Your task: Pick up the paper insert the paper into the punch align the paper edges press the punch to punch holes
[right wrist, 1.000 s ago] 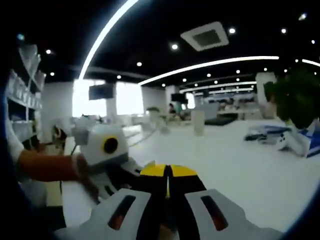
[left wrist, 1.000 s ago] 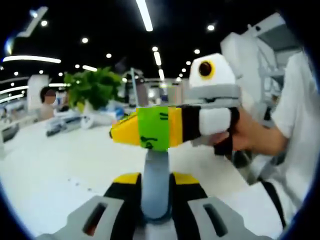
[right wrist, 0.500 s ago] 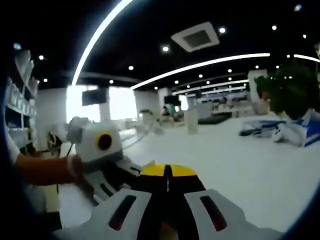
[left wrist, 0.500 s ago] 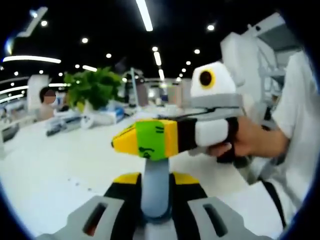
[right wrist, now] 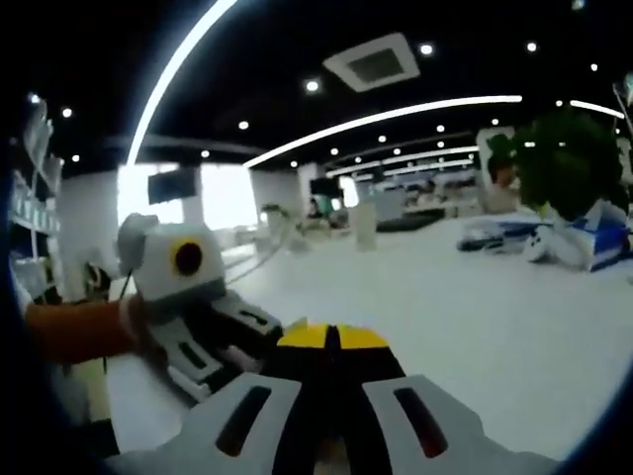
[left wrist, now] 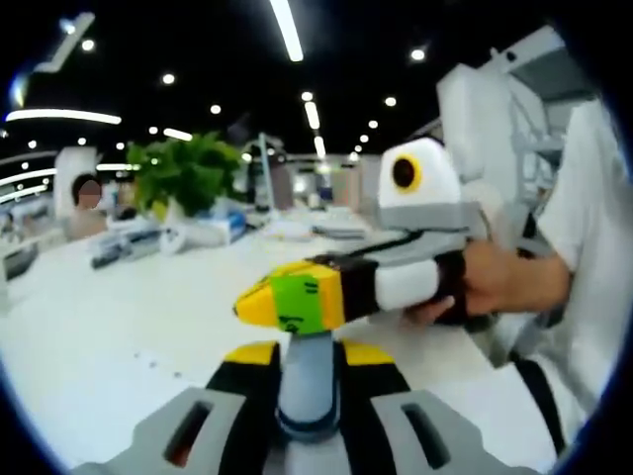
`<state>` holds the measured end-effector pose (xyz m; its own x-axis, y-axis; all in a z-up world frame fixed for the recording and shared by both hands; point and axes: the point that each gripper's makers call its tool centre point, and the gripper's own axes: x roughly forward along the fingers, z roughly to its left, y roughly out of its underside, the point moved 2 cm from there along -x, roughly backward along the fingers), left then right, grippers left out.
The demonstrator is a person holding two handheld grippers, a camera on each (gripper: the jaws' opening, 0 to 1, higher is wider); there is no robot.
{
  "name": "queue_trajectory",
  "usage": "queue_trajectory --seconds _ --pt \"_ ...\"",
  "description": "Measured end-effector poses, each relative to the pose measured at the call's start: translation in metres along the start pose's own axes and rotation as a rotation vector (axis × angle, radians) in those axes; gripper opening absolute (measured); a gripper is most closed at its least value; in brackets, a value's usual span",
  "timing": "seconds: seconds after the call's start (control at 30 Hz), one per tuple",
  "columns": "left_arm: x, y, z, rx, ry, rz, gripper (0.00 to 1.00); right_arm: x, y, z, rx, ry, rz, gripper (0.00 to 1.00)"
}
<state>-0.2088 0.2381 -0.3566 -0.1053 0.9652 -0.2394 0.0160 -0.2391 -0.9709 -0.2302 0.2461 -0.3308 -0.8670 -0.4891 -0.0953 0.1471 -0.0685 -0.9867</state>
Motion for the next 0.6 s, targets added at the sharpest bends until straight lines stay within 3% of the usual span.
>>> queue_trajectory --seconds 0.3,0.6 --pt "0.0 0.001 0.0 -0.005 -0.001 0.0 0.25 0.002 0.012 -0.005 0.018 0.024 0.064 0.01" --pt "0.0 0.001 0.0 -0.006 -0.002 0.002 0.25 0.001 0.01 -0.004 0.005 0.029 0.056 0.02"
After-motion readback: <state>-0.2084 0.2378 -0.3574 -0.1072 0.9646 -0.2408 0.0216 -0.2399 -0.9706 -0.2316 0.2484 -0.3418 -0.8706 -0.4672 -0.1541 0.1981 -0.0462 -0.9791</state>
